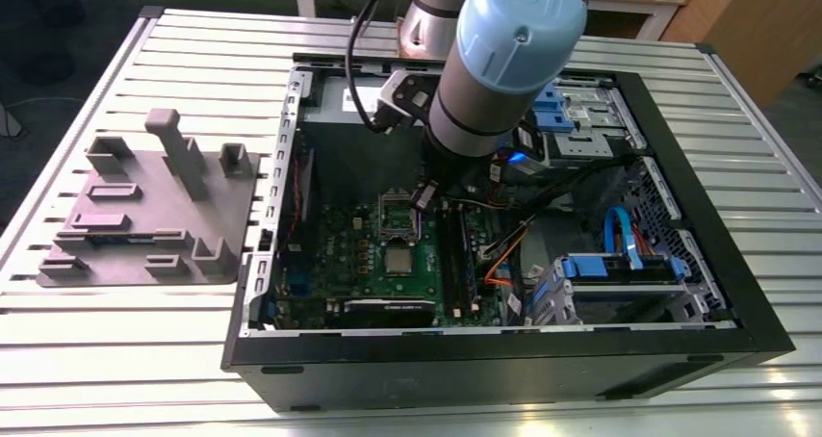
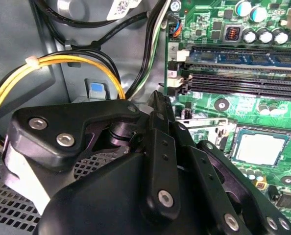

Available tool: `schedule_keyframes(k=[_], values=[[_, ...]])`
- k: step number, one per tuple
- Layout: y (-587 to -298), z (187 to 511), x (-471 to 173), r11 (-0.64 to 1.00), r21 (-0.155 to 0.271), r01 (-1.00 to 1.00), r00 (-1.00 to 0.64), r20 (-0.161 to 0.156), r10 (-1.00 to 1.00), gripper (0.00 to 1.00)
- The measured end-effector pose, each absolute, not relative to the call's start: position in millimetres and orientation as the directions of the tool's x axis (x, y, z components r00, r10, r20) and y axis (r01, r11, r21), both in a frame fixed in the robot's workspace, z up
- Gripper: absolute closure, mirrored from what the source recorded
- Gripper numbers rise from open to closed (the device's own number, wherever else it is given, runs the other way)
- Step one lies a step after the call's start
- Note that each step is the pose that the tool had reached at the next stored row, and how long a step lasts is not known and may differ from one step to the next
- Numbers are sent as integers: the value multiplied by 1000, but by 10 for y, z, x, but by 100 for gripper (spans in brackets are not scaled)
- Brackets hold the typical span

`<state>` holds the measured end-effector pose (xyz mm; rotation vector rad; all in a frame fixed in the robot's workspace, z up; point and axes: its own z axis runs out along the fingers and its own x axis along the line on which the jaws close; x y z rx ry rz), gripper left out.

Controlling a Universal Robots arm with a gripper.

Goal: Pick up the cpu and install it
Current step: 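Close the cpu cover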

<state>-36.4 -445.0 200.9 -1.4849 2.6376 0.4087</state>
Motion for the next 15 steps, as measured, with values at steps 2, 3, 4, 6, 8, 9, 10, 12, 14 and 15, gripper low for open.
schedule_keyframes(k=[2, 3, 4, 6, 8, 9, 10, 12, 14, 15], values=[[-4446, 2004, -368, 491, 188, -850, -523, -205, -827, 90], [-4444, 2003, -371, 491, 188, -851, -523, -205, -827, 90], [-4444, 2003, -373, 490, 188, -851, -522, -205, -828, 90], [-4442, 2001, -377, 489, 188, -852, -521, -205, -829, 90], [-4441, 1999, -380, 487, 188, -853, -519, -205, -830, 90], [-4441, 1998, -381, 486, 188, -853, -518, -205, -830, 90], [-4440, 1995, -381, 486, 188, -854, -518, -205, -831, 90], [-4437, 1988, -381, 485, 188, -854, -518, -205, -831, 90], [-4435, 1984, -382, 486, 189, -854, -518, -205, -831, 90], [-4434, 1982, -381, 486, 189, -854, -518, -204, -831, 90]])
